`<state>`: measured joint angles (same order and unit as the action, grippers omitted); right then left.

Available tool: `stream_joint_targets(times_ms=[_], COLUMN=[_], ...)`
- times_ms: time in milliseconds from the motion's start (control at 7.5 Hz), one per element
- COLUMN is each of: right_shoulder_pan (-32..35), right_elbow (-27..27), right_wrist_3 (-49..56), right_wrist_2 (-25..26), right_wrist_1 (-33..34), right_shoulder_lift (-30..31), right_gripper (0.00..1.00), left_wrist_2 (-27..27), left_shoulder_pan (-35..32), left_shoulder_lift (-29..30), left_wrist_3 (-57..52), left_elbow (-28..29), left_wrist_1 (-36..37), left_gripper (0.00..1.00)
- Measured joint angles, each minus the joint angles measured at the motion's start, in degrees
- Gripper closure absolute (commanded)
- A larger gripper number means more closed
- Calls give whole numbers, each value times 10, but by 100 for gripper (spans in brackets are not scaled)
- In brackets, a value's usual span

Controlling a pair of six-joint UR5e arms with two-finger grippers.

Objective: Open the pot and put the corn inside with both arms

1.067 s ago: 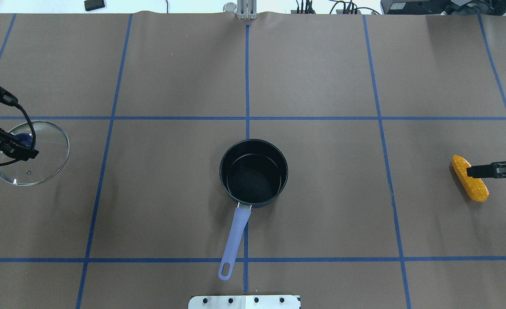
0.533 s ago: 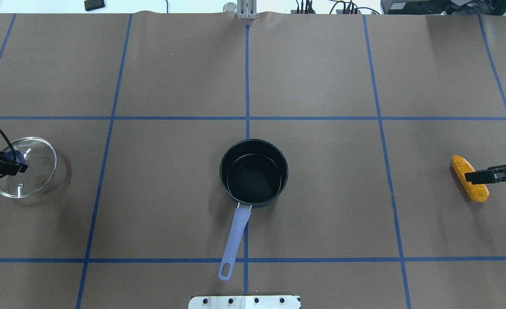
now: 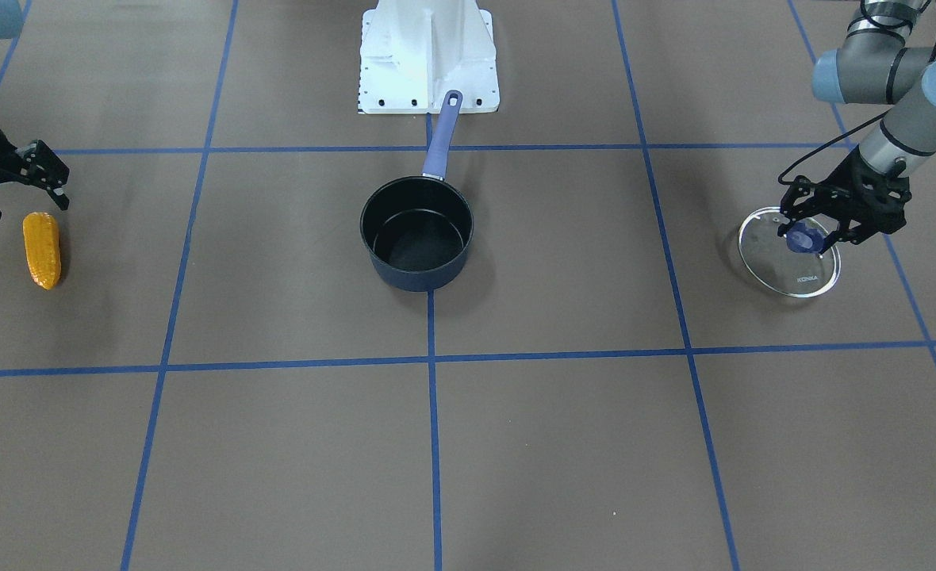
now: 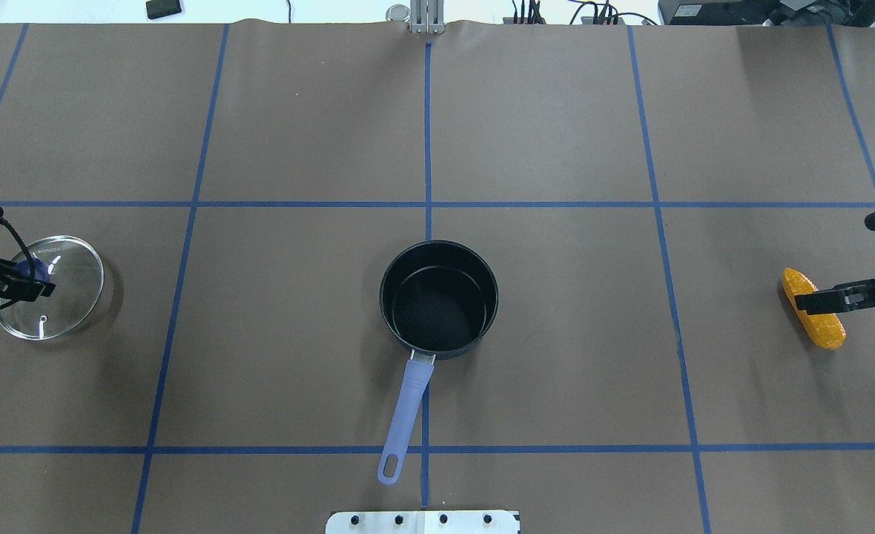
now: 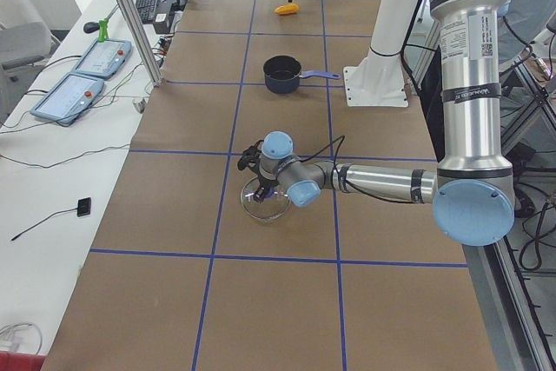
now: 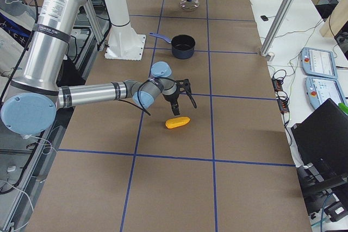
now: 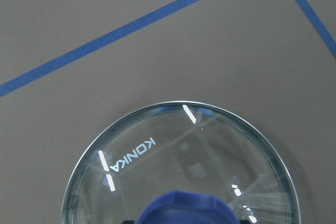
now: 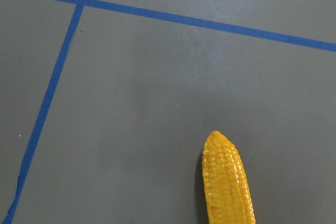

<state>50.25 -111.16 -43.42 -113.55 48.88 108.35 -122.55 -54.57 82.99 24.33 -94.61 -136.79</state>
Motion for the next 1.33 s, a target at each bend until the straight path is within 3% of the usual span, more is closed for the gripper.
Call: stream_joint_targets(times_ms=[400,800,1333], right_shoulder_pan=[-1,0,4], right_elbow=[18,51,103], right_wrist_3=[1,14,59], right_wrist_2=[-1,-3,8], right_wrist_1=[-1,0,-6], right_shoulder_lift=[-17,-50,-52], right_gripper=[0,0,3], left_wrist_2=[-30,-93,-105], left_shoulder_pan=[-14,-105,-167], left_shoulder_lift=[19,59,68], left_wrist_3=[-1,-93,-141], left_elbow=[-5,-9,-7], left_wrist_1=[21,125,165], left_gripper=[1,1,1])
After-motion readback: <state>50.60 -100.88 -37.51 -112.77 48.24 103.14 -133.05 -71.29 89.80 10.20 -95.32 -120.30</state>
